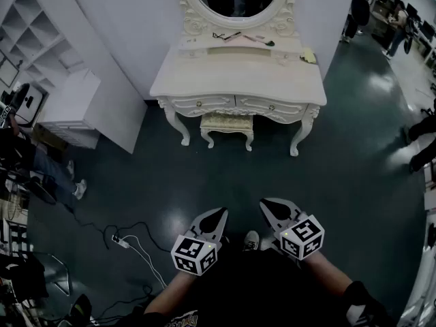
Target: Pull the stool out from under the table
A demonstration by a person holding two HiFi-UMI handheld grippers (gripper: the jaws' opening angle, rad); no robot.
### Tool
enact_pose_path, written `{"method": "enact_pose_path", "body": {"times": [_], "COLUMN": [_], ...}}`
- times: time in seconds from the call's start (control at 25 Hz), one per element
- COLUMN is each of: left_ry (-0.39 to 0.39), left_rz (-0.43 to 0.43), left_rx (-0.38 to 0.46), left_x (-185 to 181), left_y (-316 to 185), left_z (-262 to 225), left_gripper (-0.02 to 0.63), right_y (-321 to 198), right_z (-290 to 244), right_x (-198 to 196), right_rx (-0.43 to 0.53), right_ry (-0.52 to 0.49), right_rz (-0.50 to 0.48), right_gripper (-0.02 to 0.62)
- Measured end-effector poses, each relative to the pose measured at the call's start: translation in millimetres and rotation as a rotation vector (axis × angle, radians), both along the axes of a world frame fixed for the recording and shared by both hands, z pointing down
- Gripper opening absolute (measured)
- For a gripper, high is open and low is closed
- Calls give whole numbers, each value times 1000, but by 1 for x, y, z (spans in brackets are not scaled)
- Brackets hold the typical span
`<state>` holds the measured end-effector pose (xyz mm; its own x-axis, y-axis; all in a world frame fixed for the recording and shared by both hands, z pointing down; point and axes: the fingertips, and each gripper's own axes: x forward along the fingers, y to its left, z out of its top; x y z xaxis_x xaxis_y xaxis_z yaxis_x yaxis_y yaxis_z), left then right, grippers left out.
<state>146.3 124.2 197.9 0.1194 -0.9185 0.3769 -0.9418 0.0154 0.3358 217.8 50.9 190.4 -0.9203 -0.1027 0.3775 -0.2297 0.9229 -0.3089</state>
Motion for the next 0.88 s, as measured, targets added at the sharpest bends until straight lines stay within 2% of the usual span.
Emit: {"method": "enact_pose_path", "body": {"times": [0.88], "left_ry": [-1], "left_rz": [-19], "left_rx": [-10], "left_x": [-12], "left_y": [10], "left_z": [4], "left_gripper": [8], "right_y": [0], "right_z": [-1], "right_x": [-18], "right_rx": [-3], "right_ry": [-29], "right_rz": [-4], "right_gripper": [28]}}
